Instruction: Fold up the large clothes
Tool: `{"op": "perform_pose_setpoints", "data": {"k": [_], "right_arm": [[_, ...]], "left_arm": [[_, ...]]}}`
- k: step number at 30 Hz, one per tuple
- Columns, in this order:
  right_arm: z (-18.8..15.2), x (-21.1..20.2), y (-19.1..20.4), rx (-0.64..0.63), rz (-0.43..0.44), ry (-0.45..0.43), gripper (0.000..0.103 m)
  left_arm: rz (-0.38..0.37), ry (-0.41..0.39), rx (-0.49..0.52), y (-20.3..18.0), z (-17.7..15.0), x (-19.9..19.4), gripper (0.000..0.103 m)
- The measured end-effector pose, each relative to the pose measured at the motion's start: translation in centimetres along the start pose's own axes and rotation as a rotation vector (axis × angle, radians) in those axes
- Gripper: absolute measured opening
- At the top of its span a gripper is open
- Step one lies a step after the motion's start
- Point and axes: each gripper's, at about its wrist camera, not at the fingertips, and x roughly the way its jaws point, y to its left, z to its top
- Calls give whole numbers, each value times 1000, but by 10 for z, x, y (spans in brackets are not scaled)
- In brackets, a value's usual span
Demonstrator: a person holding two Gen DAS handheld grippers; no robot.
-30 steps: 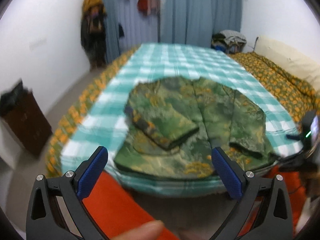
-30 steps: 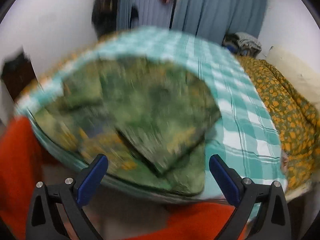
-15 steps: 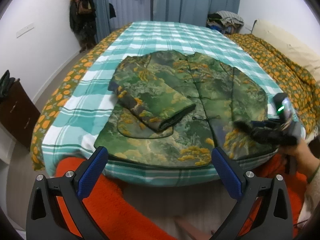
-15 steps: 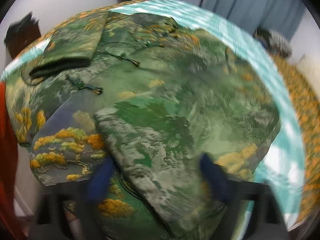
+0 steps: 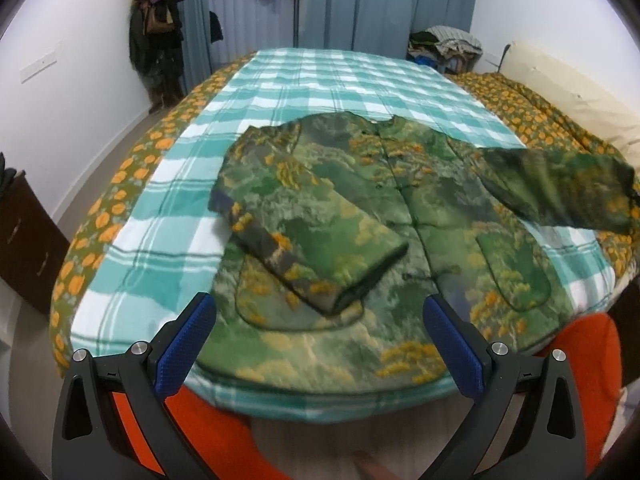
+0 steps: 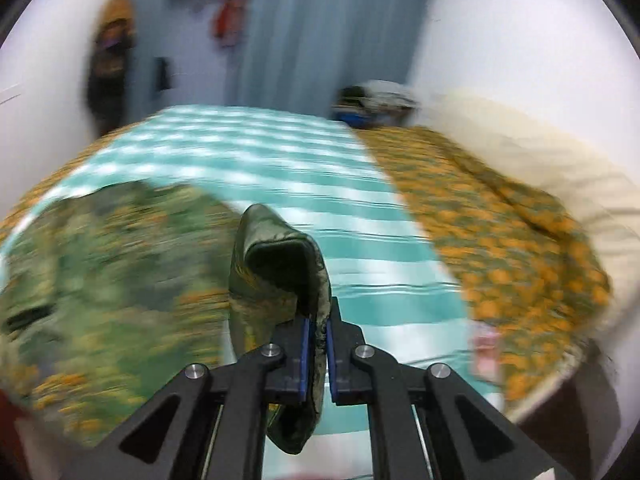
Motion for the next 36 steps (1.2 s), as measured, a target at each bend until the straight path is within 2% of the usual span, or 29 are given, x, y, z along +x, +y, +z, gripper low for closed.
{"op": "perform_pose_setpoints", "data": {"k": [2, 3, 4, 5, 7, 11, 15, 20, 24, 26, 27, 28, 29, 30, 31, 34, 36], "right_arm": [[3, 15, -27, 0, -146, -1, 24], [4, 21, -42, -1, -250, -5, 29], [3, 20, -55, 6, -294, -8, 37], [5, 18, -63, 25, -321, -11, 38], [3, 6, -77, 97, -312, -33, 39], [-7, -20, -71, 165, -228, -81, 46], [-33, -38, -36, 213, -81, -94, 50], [-72, -54, 52, 196, 146, -42, 52], [-91, -65, 130, 128, 316, 5, 52], [-98, -69, 153, 89, 388, 23, 52], [-99, -73, 168, 56, 432, 32, 52], [-103, -79, 178, 37, 449, 31, 52], [-105, -84, 189, 8, 475, 26, 52], [-106, -89, 196, -15, 487, 18, 52], [-107, -95, 202, -40, 492, 3, 52], [-107, -107, 214, -86, 506, -28, 52], [-106, -110, 217, -96, 509, -36, 52]], "left_arm": [[4, -3, -2, 6, 8, 6, 103], [6, -4, -3, 9, 12, 9, 103], [6, -4, 0, 12, 15, 11, 103], [7, -4, 4, 13, 17, 13, 103], [9, 0, 25, 16, 23, 18, 103], [-4, 34, 161, 7, 32, 38, 103], [-56, 70, 363, -18, 29, 68, 103], [-125, 181, 474, -41, 21, 121, 103], [-72, 179, 606, -63, 11, 147, 103], [-39, 184, 642, -68, 9, 160, 102], [-38, 195, 638, -68, 9, 164, 90], [-49, 214, 616, -66, 11, 169, 52], [-70, 245, 583, -62, 12, 172, 31], [-93, 273, 525, -55, 16, 175, 14], [-108, 261, 465, -47, 22, 170, 11], [-75, 175, 363, -19, 43, 139, 10], [-68, 114, 260, 12, 64, 113, 10]]}}
